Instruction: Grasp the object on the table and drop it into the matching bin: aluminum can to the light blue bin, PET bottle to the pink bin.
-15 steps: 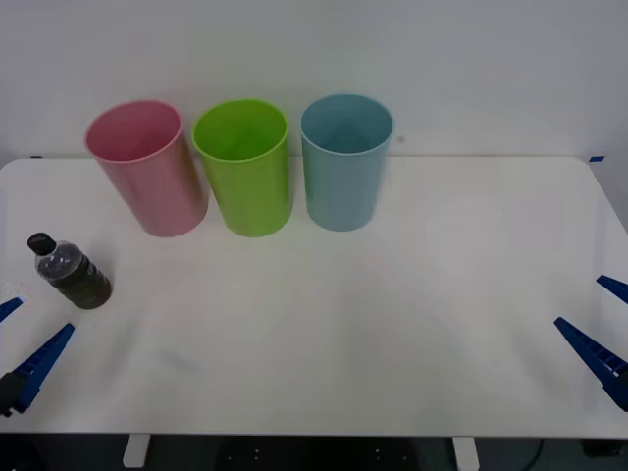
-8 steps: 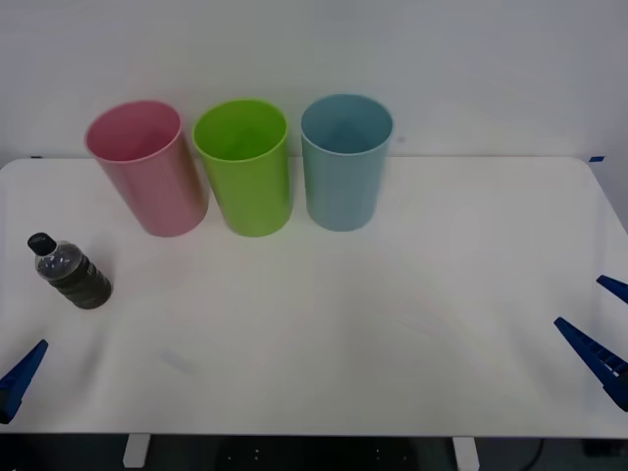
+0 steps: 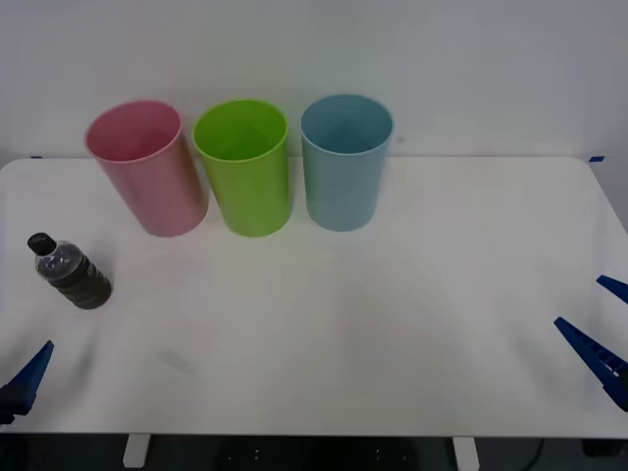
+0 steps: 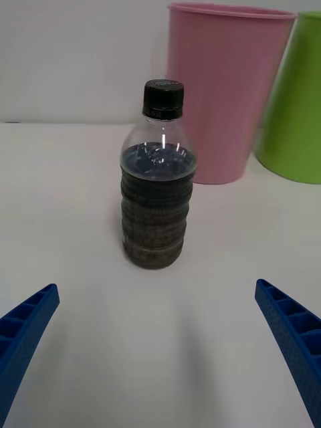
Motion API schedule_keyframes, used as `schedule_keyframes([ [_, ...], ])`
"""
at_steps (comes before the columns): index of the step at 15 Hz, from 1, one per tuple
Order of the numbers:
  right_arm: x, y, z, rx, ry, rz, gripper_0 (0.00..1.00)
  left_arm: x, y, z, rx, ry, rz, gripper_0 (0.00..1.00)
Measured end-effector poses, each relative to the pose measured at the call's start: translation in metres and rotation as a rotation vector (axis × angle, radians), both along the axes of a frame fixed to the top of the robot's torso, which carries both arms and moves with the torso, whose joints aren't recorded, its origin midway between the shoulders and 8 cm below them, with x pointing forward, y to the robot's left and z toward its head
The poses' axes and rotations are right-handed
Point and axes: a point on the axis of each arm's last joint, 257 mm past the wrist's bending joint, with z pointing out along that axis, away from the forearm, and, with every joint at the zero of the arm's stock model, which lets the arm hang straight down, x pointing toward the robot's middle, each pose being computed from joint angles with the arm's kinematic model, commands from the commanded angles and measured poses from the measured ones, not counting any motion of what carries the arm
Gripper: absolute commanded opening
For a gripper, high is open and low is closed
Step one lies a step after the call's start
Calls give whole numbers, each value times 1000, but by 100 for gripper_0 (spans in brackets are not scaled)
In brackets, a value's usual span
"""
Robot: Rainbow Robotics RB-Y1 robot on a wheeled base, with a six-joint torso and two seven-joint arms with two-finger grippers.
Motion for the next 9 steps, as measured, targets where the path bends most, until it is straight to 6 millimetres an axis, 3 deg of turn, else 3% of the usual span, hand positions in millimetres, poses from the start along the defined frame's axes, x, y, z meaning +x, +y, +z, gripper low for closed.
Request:
schedule_keyframes([
  [5,0,0,0,0,0,0,100,22,-15,-7,-14,-27,-1,100],
  [9,0,0,0,0,0,0,100,43,-7,-18,46,-40,11,100],
])
